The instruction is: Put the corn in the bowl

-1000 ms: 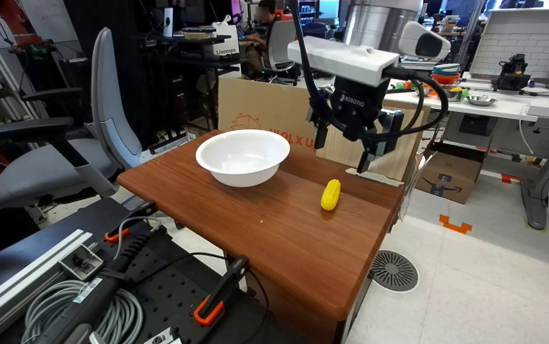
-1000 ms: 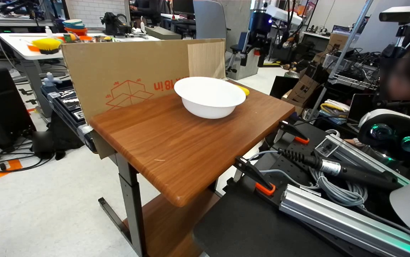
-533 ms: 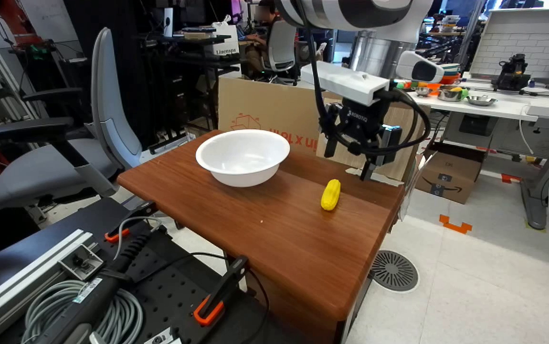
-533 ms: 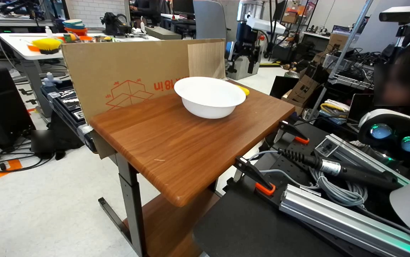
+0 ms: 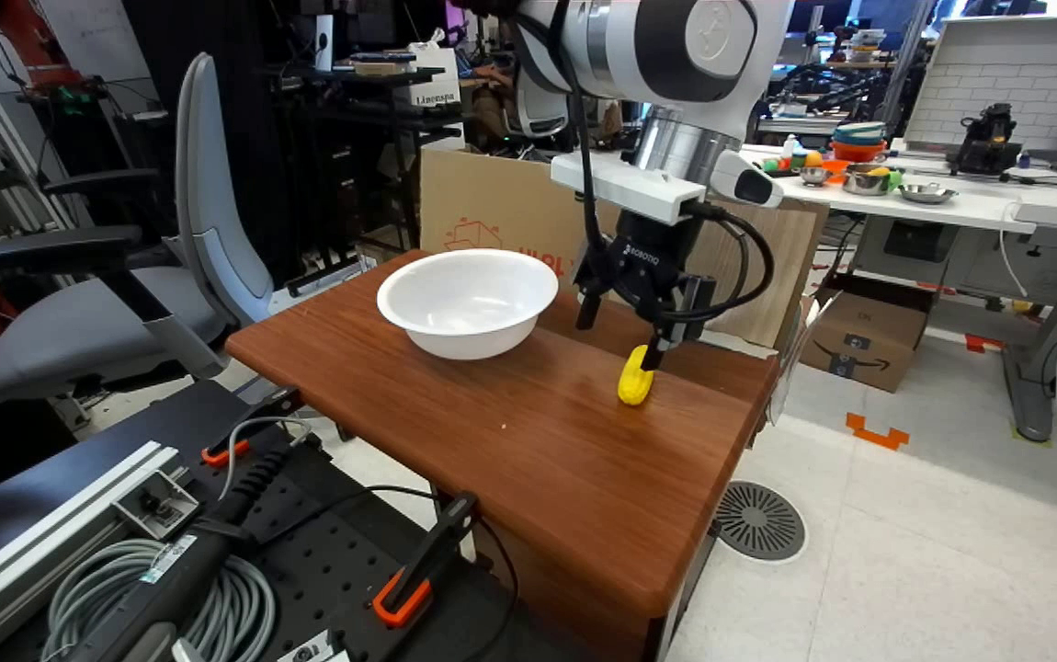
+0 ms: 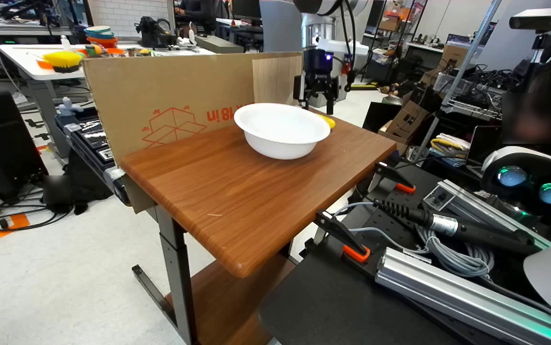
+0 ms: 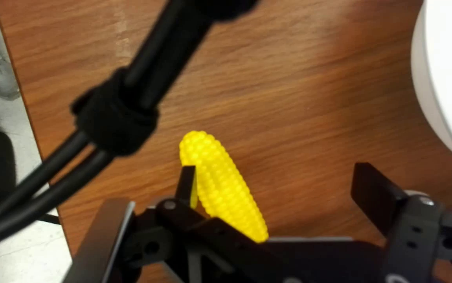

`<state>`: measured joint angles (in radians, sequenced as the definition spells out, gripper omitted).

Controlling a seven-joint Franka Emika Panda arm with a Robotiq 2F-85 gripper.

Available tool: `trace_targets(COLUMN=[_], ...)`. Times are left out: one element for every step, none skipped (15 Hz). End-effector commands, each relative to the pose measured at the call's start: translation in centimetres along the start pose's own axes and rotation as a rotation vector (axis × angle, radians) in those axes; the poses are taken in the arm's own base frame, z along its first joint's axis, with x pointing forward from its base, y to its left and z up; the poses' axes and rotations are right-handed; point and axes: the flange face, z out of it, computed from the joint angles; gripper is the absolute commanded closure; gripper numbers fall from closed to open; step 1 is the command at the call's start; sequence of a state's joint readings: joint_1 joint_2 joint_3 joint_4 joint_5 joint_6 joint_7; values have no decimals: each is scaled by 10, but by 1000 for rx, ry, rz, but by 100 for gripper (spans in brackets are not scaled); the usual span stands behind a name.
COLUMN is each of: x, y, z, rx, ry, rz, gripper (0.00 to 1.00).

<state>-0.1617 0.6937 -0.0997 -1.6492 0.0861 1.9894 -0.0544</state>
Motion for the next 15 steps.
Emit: trace_targets(x=[7,8,8,9,9,9,10,12,14,17,20,23,27,30,33], y=[-3,0,3,6,10,14,19,23,28,31,33,34,33,32,30], z=[2,2,1,0,-1,-3,-3,-3,-2,0,3,6,11,16,20], rx=[-36,-41,-46,-50,-58,-65,-73,-80,-84,-89,-96,-99,-103,-106,-110], ry=[-60,-73,-82,-87,-94,-98,-100,-106,-111,-112,-108,-104,-100,-100,-96], rz=[-31,-30,-26,-23,-20,-17,-11,-7,4,15,24,32,41,47,54], gripper=[0,0,0,0,0,0,0,0,0,0,0,0,0,0,0])
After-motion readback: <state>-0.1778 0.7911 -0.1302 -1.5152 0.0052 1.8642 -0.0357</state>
